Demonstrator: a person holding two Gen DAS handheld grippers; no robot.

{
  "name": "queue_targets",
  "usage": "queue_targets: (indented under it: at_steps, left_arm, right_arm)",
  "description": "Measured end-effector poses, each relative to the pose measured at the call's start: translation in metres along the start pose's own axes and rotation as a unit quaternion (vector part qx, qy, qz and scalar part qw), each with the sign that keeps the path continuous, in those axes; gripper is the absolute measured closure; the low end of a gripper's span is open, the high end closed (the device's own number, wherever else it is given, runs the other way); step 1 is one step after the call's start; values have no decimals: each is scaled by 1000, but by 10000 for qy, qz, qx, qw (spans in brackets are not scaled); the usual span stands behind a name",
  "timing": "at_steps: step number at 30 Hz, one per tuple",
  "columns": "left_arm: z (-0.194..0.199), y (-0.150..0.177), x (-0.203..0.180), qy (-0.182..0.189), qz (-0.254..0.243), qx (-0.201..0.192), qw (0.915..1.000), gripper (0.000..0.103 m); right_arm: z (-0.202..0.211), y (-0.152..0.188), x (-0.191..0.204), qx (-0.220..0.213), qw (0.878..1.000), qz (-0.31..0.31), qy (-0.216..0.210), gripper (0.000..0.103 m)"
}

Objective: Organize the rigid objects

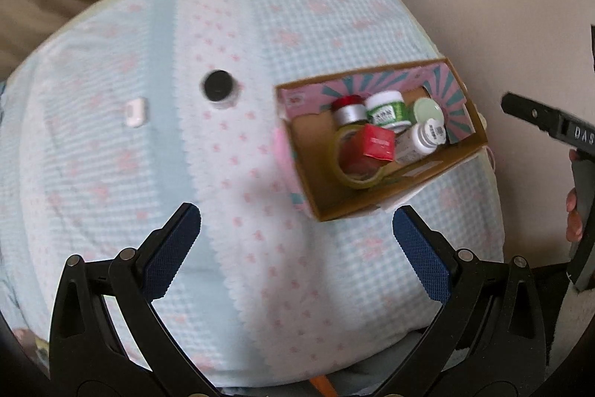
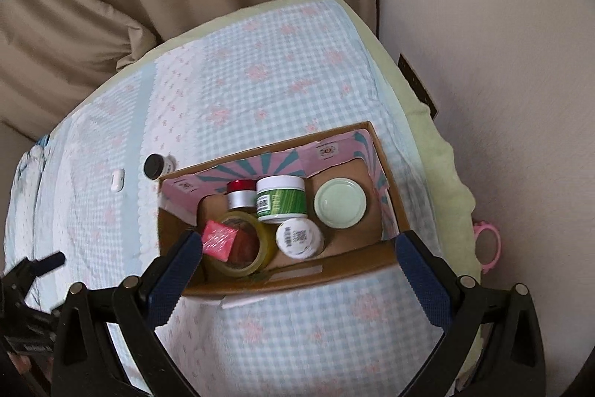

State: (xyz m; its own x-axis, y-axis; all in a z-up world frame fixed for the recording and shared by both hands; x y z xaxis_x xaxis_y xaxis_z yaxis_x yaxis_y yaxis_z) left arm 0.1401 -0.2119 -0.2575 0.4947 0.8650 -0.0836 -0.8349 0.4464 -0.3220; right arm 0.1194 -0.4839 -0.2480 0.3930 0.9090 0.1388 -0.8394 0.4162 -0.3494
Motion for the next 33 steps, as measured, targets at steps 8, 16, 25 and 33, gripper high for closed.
queue_targets:
  at_steps: [8,16,25,33]
  left_arm:
    - [54,23,59,-197,210,-359,9989,0]
    - [87,47,123,-107,473,-593,9971,0]
    - [120,67,196,-194,553,-974,9935,0]
    - [127,68,271,-337,412,-1108,9924,0]
  right_arm:
    - [41,19,50,-131,9994,309,89,0]
    - [62,42,124,-220,9987,448,-91,0]
    - [68,71,220,-467,9960,762,-83,0]
    - [53,78,287,-525,9967,622,70,0]
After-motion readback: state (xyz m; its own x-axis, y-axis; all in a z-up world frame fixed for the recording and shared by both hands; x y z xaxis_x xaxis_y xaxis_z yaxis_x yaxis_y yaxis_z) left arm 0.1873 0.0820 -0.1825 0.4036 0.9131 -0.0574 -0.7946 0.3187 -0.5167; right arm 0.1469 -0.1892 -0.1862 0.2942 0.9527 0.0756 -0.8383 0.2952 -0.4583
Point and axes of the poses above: each gripper's, at about its wrist camera, not at the fingertips, and z roughly against the way its jaws point, x to its left, y to its underside, the point moved 4 cm from there along -z, roughly the way its jaws point, and after that the axes turned 4 degrees about -z, right-handed, at the moved point
